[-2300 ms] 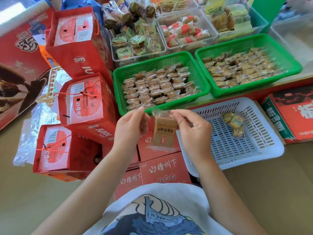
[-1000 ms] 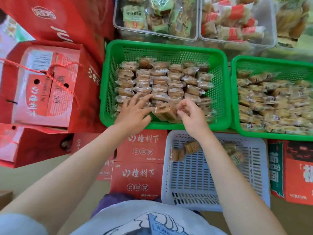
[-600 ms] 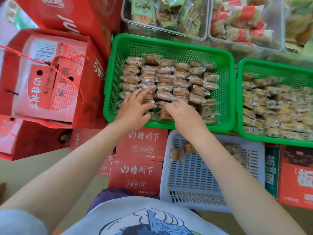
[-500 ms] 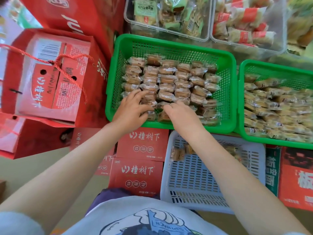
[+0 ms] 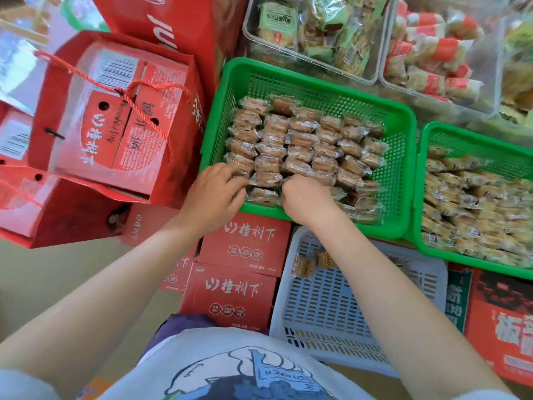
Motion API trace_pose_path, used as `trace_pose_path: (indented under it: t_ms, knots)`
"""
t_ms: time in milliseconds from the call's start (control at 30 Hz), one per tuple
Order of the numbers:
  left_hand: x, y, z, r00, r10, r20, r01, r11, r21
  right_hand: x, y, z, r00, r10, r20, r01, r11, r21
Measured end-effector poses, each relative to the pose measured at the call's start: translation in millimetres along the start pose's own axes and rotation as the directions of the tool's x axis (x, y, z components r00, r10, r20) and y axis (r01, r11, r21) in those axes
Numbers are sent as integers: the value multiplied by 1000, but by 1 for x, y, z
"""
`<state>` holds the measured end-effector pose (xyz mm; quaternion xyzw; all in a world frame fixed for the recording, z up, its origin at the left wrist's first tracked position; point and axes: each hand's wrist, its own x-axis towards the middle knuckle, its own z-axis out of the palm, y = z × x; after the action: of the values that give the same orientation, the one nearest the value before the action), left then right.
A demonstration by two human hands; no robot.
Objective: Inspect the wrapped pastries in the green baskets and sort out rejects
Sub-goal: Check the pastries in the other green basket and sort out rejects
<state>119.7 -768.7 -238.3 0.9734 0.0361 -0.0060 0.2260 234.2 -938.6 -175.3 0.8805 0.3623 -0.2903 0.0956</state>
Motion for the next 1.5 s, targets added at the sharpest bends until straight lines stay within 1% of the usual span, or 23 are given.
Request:
trace_pose_path:
  t_ms: [67, 133, 233, 300, 367, 433, 533, 600, 700, 800, 833, 867, 900, 967, 1000, 1033, 1067, 1100, 1167, 1233, 1333, 1433, 1500]
  knots:
    - [-10, 0, 0, 999, 12, 43, -13, 1000, 23, 9, -5, 5, 998, 60, -35, -56, 991, 118]
    - [-21, 3, 1, 996, 14, 83, -19, 998, 59, 16, -8, 13, 987, 161, -11, -156, 969, 190]
    - [-28, 9, 2, 995, 14, 99, -23, 996, 89, 20, -10, 24, 961, 276, 8, -252, 866, 432]
    - [-27, 11, 2, 996, -2, 90, -3, 998, 64, 17, -10, 29, 949, 314, -3, -246, 749, 616]
    - [-25, 11, 2, 996, -14, 88, 10, 999, 47, 13, -9, 30, 953, 304, -20, -209, 700, 683]
    - [-24, 10, 2, 996, -22, 82, 20, 999, 25, 9, -6, 28, 963, 269, 10, -190, 651, 735]
    - [-22, 10, 2, 996, -50, 69, 52, 998, -22, 2, 5, 25, 961, 261, 88, -202, 451, 869]
    - [-22, 12, 2, 995, -69, 69, 71, 997, -32, -5, 11, 26, 948, 306, 85, -182, 303, 935]
    - [-21, 15, -1, 991, -103, 88, 108, 992, -58, -17, 16, 25, 937, 339, 81, -140, 154, 978]
    - [-17, 19, -9, 974, -149, 169, 170, 979, -113, -28, 14, 20, 957, 266, 117, -84, -132, 988]
    - [-17, 22, -17, 967, -166, 193, 204, 958, -200, -33, 13, 16, 959, 256, 123, -65, -224, 972]
    - [-15, 26, -27, 962, -182, 205, 244, 908, -340, -38, 12, 12, 959, 252, 128, -46, -307, 951]
    - [-14, 31, -38, 959, -193, 209, 275, 817, -507, -43, 9, 9, 961, 244, 131, -28, -386, 922]
    - [-13, 40, -58, 951, -199, 236, 308, 549, -778, -53, 4, 3, 967, 223, 123, 4, -494, 869]
    - [-12, 43, -65, 943, -208, 260, 324, 391, -861, -57, -1, 0, 971, 213, 110, 19, -525, 851]
    - [-12, 46, -71, 931, -225, 287, 339, 241, -910, -61, -6, -3, 975, 199, 99, 26, -545, 838]
    - [-12, 48, -75, 921, -245, 304, 342, 127, -931, -64, -11, -5, 977, 192, 89, 31, -544, 839]
    - [-12, 49, -78, 914, -264, 309, 335, 59, -940, -67, -16, -8, 979, 187, 76, 35, -526, 850]
    - [-14, 50, -81, 904, -289, 314, 329, 4, -944, -72, -25, -12, 976, 215, 18, 72, -402, 913]
    - [-17, 50, -81, 901, -282, 330, 342, -7, -940, -74, -32, -13, 963, 265, -45, 124, -289, 949]
    - [-23, 53, -82, 888, -295, 352, 356, -41, -934, -76, -33, -12, 938, 341, -56, 153, -265, 952]
    - [-30, 57, -79, 829, -397, 393, 355, -169, -919, -77, -32, -11, 930, 357, -89, 164, -187, 968]
    - [-33, 61, -76, 788, -445, 426, 343, -259, -903, -78, -33, -9, 912, 388, -132, 180, -89, 980]
